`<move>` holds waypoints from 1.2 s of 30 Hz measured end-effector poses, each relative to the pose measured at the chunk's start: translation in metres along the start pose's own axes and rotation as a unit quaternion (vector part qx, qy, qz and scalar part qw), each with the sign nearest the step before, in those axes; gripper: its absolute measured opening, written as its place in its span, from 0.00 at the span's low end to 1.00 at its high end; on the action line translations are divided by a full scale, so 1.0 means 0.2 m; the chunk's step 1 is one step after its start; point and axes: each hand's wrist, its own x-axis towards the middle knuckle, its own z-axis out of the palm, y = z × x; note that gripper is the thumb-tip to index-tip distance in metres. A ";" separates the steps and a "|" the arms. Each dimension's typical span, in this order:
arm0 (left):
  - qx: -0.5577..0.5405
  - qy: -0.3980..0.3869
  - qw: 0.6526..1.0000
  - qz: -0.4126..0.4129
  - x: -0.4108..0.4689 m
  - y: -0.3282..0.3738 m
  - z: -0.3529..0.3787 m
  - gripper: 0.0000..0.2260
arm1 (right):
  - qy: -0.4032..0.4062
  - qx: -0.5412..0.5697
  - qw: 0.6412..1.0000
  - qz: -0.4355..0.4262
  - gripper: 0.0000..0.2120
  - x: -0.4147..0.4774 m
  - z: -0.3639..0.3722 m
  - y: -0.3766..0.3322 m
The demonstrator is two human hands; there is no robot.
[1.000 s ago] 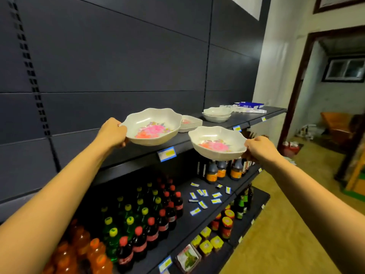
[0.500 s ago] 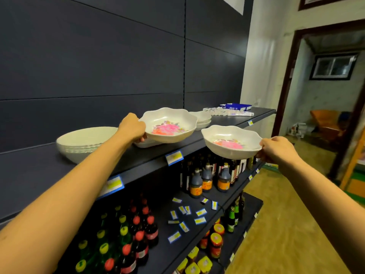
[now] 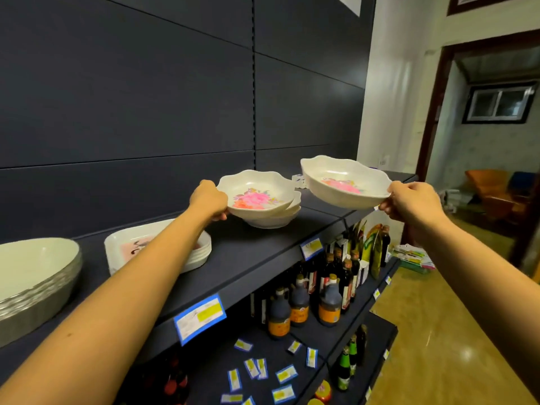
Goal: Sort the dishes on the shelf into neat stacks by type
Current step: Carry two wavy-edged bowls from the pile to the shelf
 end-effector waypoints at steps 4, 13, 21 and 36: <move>0.004 0.015 1.000 -0.020 0.16 0.04 0.09 0.14 | -0.020 0.007 1.000 0.007 0.16 0.20 0.11 0.03; 0.015 0.021 0.998 -0.060 0.33 0.09 0.29 0.08 | -0.148 -0.013 0.989 -0.022 0.19 0.66 0.41 0.13; 0.231 0.086 0.968 -0.034 0.30 0.10 0.36 0.12 | -0.279 -0.034 0.958 -0.062 0.17 0.88 0.72 0.17; 0.383 0.281 0.880 -0.025 -0.03 0.14 0.14 0.15 | -0.260 -0.342 0.816 -0.387 0.21 0.79 0.81 0.00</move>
